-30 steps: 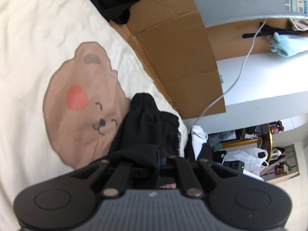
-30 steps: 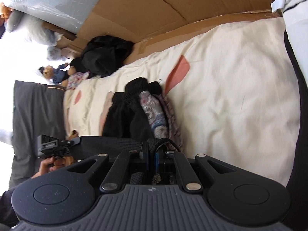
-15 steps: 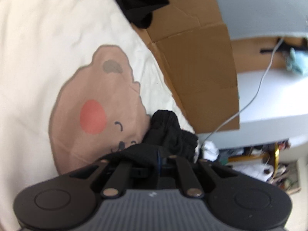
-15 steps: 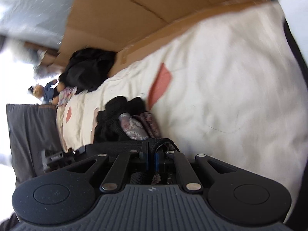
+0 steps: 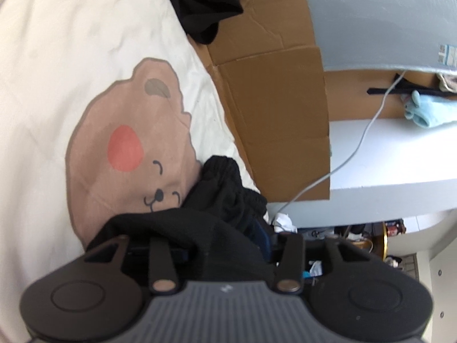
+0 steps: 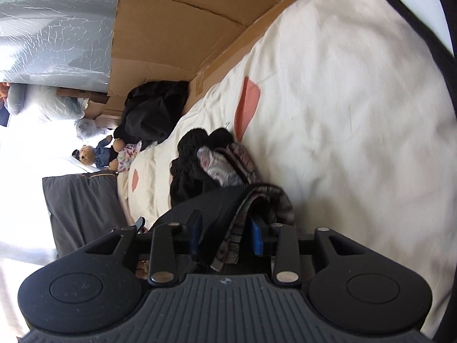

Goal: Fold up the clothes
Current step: 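Lift the leg hems with the right gripper and fold them toward the left gripper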

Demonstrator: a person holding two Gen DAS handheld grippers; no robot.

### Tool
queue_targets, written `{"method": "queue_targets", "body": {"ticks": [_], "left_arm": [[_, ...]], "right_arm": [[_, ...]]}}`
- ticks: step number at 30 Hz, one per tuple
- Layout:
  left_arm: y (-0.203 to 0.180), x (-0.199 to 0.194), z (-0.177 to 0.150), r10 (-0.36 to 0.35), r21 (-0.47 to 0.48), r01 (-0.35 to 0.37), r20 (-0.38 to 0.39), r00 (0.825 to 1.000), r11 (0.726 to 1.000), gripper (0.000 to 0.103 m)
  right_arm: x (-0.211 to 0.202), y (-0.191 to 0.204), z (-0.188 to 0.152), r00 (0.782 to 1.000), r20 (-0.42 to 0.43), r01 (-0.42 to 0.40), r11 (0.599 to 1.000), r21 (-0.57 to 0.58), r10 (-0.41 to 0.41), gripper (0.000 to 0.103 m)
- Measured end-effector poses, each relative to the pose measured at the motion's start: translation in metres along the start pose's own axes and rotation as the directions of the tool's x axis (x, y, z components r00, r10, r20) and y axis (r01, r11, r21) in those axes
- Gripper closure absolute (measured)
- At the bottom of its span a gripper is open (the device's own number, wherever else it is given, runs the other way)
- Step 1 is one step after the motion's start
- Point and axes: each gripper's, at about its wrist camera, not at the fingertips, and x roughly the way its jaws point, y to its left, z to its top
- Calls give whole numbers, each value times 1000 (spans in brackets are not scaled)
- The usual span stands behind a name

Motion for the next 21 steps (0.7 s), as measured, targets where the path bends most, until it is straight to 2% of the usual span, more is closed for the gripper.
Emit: {"method": "queue_targets", "body": {"ticks": [5,8,9,10,12,13,15,17,21], "left_arm": [[3,-2,-3,6,4,-6,0,1000,1000,57],[2,-3,-4,10,34,-11,1,1000,999,65],[2,-3,-3,7,37,-7,1,1000,999,72],[2,-3,-3,6,38,-6,2,1000,999,77],[4,-4,0,17,38,-17,8,1000,999,90],[5,-4,1,19,36,-19,10,1000,999,92],[7,-5,2,-2,-32,3,46,999,999,94],[7,-4,2,-24,-73,29,68,997,997,94],[-3,6,8,1,-59,4,80,997,998,94]], "right_arm": [[4,0,-3,1000,-27,-2,1000,8,2,48],[7,0,-6,999,-50,4,1000,-4,-4,48],[8,1,-7,999,-53,0,1000,-14,-1,50],[8,2,-7,998,-55,-3,1000,-24,1,53],[8,4,-7,999,-52,3,999,-38,-5,78],[8,5,-6,999,-48,8,999,-38,-10,83],[8,5,-2,1000,-26,11,999,-41,-12,92],[7,6,3,1000,5,2,999,-44,-1,94],[7,9,13,999,38,12,999,-52,-10,95]]}}
